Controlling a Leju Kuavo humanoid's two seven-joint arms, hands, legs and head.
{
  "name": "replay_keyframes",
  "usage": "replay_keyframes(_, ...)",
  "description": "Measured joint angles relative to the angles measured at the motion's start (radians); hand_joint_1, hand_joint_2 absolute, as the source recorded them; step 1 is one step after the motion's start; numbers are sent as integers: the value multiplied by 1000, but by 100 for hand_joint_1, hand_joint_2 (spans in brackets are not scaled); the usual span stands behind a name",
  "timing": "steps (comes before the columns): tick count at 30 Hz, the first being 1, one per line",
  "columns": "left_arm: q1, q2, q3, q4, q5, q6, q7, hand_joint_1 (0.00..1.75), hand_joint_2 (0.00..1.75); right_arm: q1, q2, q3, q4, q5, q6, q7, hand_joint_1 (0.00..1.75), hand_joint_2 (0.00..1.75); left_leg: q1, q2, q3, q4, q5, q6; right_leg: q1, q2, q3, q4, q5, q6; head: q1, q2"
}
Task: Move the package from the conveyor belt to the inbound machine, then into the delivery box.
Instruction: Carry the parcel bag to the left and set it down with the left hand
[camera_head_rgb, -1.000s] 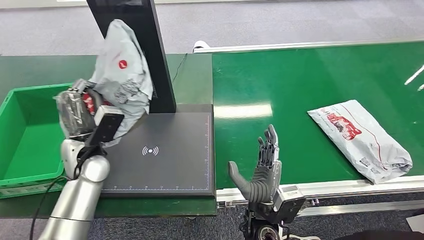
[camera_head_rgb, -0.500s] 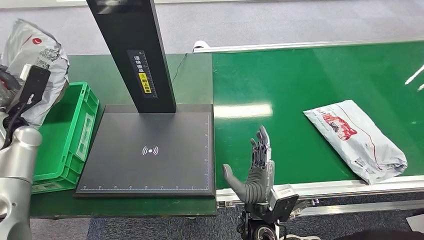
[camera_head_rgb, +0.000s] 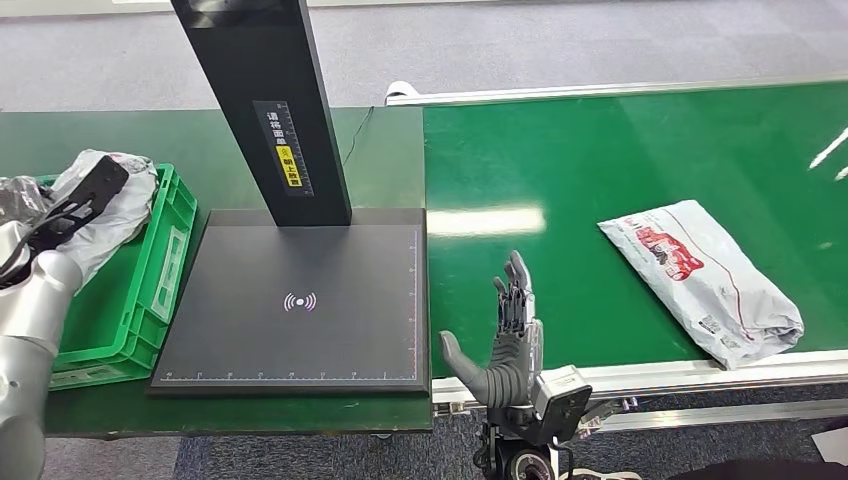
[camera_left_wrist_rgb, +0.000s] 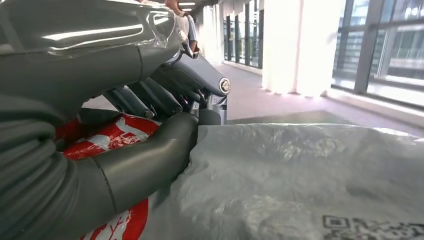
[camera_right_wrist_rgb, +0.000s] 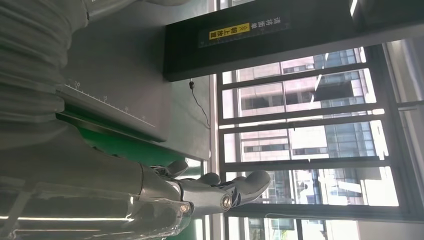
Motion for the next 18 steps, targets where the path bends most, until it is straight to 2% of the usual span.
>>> replay_keyframes(1,2,0,0,5,-3,-9,0,161,175,-1,0,0,0,0,0,1,0,175,0,0,0,0,0,0,0,0,0,0,0,0,0,0)
replay_keyframes(2,4,0,1,10,-6,-16,0,130,175,-2,0,0,0,0,0,2,0,175,0,0,0,0,0,0,0,0,0,0,0,0,0,0)
replay_keyframes(4,7,0,1,18,-12,-28,0,45,175,-5,0,0,0,0,0,3,0,175,0,0,0,0,0,0,0,0,0,0,0,0,0,0)
replay_keyframes(5,8,-1,1,21,-14,-33,2,14,175,-5,1,0,0,0,0,3,0,175,0,0,0,0,0,0,0,0,0,0,0,0,0,0)
replay_keyframes(6,9,-1,1,23,-16,-36,4,0,175,-6,1,0,0,1,0,3,0,175,0,0,0,0,0,0,0,0,0,0,0,0,0,0)
replay_keyframes(9,10,-2,10,26,-12,-8,6,0,175,-6,1,0,0,2,0,3,0,175,0,0,0,0,0,0,0,0,0,0,0,0,0,0)
replay_keyframes(14,10,-3,47,25,-3,97,-13,0,175,-6,1,1,0,2,0,3,0,175,0,0,0,0,0,0,0,0,0,0,0,0,0,0)
replay_keyframes(18,11,2,88,12,27,249,-84,0,175,-6,1,1,0,0,-2,3,0,175,0,0,0,0,0,0,0,0,0,0,0,0,0,0)
